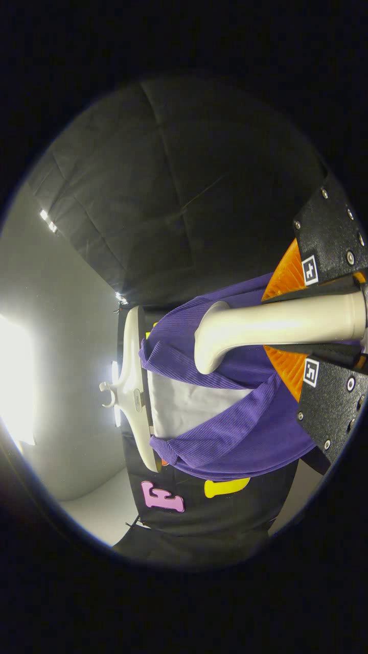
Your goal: Iron the clothes twice with a garment steamer, once on the left side and once on the right side.
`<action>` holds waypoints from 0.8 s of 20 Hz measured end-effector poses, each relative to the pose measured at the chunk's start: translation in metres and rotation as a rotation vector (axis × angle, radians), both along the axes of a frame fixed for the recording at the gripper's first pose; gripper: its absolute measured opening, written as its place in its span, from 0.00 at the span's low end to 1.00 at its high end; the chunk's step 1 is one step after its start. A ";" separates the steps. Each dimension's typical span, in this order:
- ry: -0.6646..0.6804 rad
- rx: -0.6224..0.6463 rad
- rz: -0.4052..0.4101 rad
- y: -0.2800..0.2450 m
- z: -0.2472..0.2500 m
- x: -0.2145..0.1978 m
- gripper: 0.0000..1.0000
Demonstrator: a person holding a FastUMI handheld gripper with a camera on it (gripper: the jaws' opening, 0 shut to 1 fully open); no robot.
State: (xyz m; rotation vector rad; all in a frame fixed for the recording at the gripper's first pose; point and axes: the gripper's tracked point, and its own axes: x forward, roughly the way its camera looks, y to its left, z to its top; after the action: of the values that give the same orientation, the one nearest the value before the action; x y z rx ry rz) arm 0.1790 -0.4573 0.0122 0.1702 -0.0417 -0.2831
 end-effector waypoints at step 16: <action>0.203 0.015 -0.023 -0.004 -0.109 -0.039 0.38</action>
State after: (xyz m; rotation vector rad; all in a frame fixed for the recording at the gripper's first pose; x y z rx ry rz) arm 0.1399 -0.4610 -0.0964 0.1553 0.1593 -0.3229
